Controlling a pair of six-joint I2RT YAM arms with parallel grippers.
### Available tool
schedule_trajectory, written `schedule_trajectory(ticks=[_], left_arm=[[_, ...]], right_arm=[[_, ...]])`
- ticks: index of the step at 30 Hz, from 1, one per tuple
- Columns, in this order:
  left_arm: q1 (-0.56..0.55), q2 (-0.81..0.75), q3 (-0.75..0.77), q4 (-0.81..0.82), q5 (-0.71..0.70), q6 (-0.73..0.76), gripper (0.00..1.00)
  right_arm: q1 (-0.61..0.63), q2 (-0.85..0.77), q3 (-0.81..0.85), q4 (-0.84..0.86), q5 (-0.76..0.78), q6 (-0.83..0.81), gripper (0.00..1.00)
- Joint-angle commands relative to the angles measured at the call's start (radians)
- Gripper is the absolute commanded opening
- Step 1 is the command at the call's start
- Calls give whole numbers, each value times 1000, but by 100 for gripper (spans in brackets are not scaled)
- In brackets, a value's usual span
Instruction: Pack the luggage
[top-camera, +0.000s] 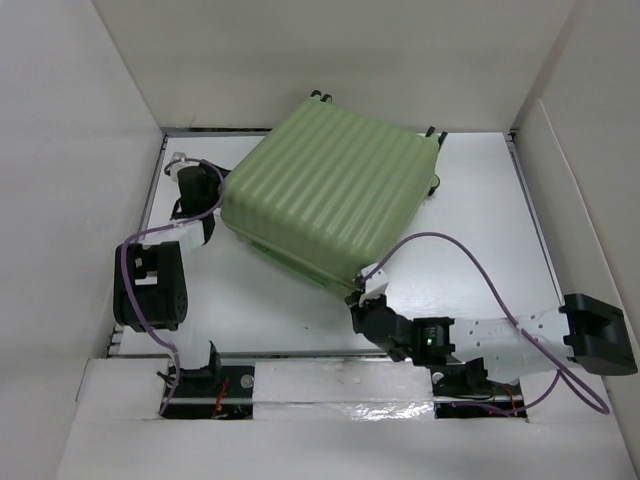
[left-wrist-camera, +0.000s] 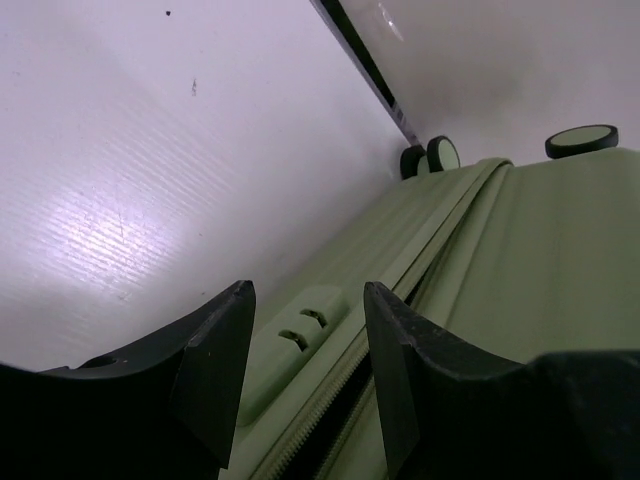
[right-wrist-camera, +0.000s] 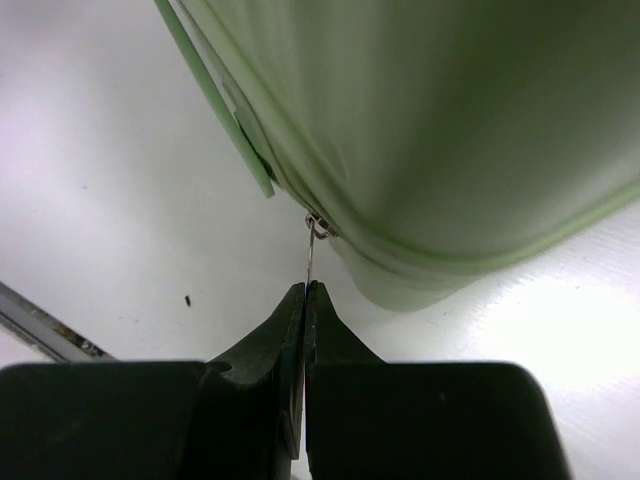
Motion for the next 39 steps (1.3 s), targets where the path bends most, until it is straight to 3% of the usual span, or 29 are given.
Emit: schedule_trajectory(ticks=[1, 8, 13, 18, 20, 24, 29, 31, 32, 33, 36, 38, 39], left_arm=[[-137, -83, -118, 148, 74, -14, 45], [-367, -235, -392, 336, -45, -49, 44], [-389, -370, -594, 422, -50, -96, 44], [-421, -568, -719, 379, -84, -95, 44], [-430, -624, -747, 356, -114, -84, 44], [-430, -670, -750, 311, -136, -49, 45], [-430, -683, -745, 327, -127, -35, 45], [-430, -687, -744, 319, -131, -26, 45], [-430, -687, -742, 308, -136, -20, 45], [-430, -687, -741, 308, -136, -15, 45], [-430, -674, -738, 316, -136, -5, 45], [-430, -658, -736, 327, -136, -3, 45], [-430, -655, -736, 337, -136, -3, 45]], right_arm=[[-13, 10, 108, 62, -128, -78, 0], [-60, 207, 289, 142, -296, -193, 0], [-40, 404, 498, 209, -518, -290, 0], [3, 535, 660, 196, -765, -339, 0], [22, 561, 671, 193, -776, -336, 0], [22, 448, 543, 194, -670, -292, 0], [-6, 271, 435, 145, -685, -275, 0], [-6, 241, 441, 30, -717, -265, 20], [-6, 228, 444, -38, -769, -259, 51], [-6, 215, 448, -60, -794, -262, 62], [60, 117, 499, -172, -817, -294, 79], [71, 28, 572, -252, -759, -334, 80], [71, -8, 594, -319, -654, -339, 79]])
